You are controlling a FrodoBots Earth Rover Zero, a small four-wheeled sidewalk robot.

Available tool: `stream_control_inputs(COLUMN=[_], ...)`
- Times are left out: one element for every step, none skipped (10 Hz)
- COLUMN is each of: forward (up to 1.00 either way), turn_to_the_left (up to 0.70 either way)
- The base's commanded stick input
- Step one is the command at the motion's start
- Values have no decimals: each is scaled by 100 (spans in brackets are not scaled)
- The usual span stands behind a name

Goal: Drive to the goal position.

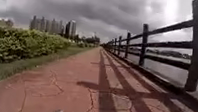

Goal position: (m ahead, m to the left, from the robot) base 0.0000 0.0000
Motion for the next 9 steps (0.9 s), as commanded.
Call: stream_control_inputs(forward=[50, 50, 50, 50, 50, 50, 50, 50, 50], turn_to_the_left=[7, 28, 42, 46, 40, 0, 0, 0, 0])
